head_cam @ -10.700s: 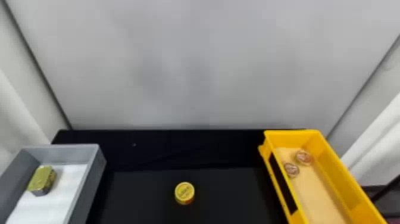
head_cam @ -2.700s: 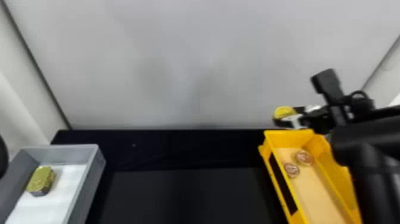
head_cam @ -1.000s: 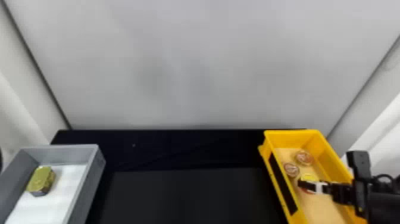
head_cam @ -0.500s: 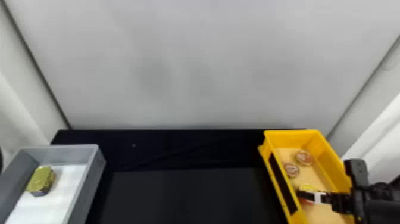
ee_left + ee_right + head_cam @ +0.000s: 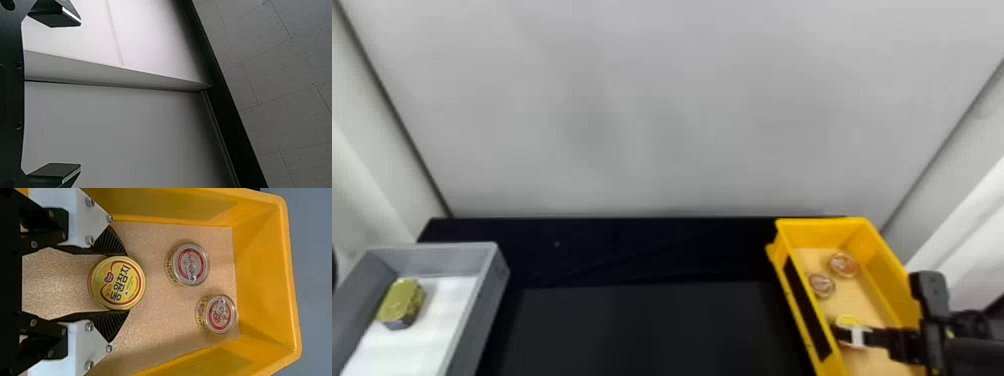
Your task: Pick up the round yellow can and place it in the yellow rectangular box
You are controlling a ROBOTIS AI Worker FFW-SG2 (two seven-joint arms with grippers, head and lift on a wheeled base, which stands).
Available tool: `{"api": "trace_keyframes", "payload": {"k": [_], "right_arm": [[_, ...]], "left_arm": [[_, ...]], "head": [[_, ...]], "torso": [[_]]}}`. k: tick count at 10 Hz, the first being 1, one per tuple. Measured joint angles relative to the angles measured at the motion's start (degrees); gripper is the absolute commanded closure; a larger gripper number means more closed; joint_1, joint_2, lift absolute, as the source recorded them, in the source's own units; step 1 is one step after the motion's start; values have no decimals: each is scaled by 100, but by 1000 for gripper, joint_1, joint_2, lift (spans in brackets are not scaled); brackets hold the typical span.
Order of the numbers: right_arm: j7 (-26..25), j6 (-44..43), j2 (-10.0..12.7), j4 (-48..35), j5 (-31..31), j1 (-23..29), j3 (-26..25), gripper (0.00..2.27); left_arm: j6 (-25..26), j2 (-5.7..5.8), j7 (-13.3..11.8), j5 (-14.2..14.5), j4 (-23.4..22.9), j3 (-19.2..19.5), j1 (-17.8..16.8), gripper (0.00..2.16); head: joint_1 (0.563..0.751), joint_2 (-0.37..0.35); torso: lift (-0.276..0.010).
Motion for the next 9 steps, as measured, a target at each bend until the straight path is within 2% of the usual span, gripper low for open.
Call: {"api": "trace_keyframes", "payload": {"k": [3, 5, 6, 7, 9], "right_arm": [[-154, 461, -7, -482, 20, 140, 61, -1], [-338, 1045, -6, -1489, 100, 288, 91, -1], [-437, 1314, -7, -2254, 153, 275, 137, -1], [-497, 1560, -40, -2983, 246, 111, 232, -1], [-639, 1928, -218, -4226, 564, -554, 571, -1]], "left_arm": [[2, -15, -1, 3, -5, 19, 23, -1], [-1, -28, 3, 8, -11, 32, 42, -1], [-1, -30, 1, 9, -14, 33, 44, -1], [7, -31, 0, 9, -16, 31, 43, -1], [21, -31, 2, 9, -17, 17, 36, -1]], "head": [[694, -78], [694, -78], [694, -78], [694, -78], [694, -78]], "torso": [[-1], [-1], [-1], [-1], [-1]]}}
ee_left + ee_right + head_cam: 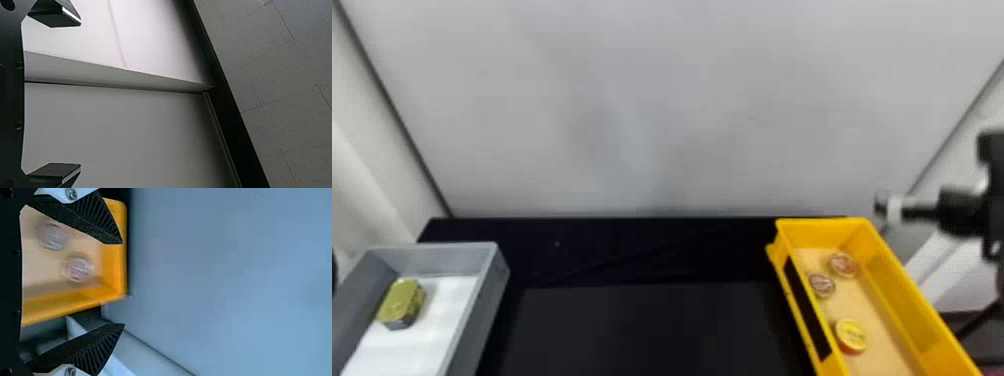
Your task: Pick up the round yellow can and place it in the yellow rectangular box
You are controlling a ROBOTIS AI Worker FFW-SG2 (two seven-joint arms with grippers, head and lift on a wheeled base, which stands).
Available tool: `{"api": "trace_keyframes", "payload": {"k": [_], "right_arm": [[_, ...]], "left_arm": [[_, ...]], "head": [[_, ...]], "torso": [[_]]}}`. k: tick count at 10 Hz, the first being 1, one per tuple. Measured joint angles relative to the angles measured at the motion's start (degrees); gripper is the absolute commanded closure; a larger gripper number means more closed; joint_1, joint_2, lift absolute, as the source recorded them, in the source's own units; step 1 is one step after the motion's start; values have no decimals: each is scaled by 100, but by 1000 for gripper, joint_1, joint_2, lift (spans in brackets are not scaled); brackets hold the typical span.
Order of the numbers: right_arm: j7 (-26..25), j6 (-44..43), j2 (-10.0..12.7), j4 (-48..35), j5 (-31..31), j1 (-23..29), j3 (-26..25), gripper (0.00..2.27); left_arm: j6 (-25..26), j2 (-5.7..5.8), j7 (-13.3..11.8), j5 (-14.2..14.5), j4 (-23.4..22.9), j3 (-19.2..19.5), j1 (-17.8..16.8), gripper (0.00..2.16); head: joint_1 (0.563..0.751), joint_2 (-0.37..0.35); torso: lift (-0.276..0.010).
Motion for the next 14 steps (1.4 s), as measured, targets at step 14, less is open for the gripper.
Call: {"api": "trace_keyframes", "payload": {"k": [14], "right_arm": [[-3796, -5141, -197, -1696, 590, -1070, 1608, -1]], "left_arm": [[40, -27, 6, -10, -95, 143, 64, -1]], "head": [[694, -78]], "torso": [[-1]]}}
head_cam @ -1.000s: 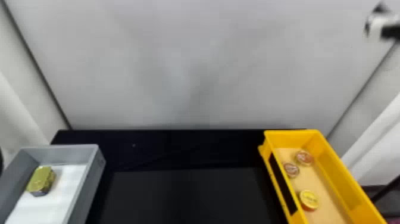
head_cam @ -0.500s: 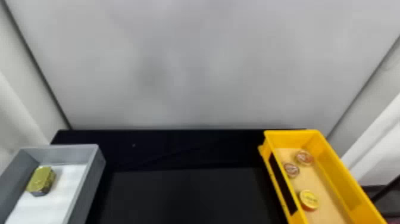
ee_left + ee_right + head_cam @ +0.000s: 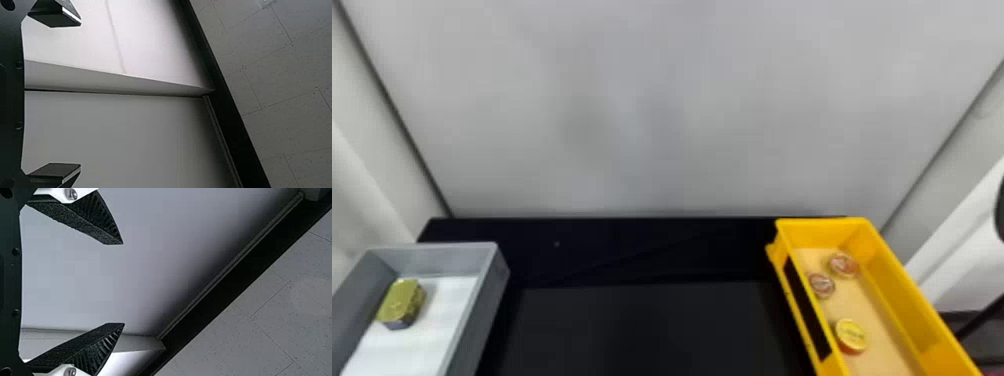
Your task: Pick up the round yellow can and place it in the yellow rectangular box
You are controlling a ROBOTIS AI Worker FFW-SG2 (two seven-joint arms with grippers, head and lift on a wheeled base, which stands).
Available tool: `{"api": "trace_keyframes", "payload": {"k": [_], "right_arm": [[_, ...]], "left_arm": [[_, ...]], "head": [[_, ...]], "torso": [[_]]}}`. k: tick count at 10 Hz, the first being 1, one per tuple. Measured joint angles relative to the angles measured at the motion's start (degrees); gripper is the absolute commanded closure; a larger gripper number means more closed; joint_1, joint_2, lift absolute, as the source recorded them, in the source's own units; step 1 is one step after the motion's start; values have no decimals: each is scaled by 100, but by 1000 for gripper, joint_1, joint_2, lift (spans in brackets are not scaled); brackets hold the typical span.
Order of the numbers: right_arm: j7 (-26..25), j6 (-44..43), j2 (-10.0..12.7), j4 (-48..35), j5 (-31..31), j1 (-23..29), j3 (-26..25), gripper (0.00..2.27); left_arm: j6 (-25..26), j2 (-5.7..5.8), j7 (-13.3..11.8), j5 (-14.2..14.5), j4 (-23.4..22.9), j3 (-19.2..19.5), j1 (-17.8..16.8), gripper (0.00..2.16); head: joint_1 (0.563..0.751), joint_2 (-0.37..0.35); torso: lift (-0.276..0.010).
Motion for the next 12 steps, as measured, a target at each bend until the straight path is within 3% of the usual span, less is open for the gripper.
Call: {"api": "trace_keyframes", "payload": {"k": [12], "right_arm": [[-16, -84, -16, 8, 15, 27, 77, -1]], "left_arm": [[7, 1, -3, -17, -10, -12, 2, -1]], "head": [[694, -78]], "torso": [[-1]]}}
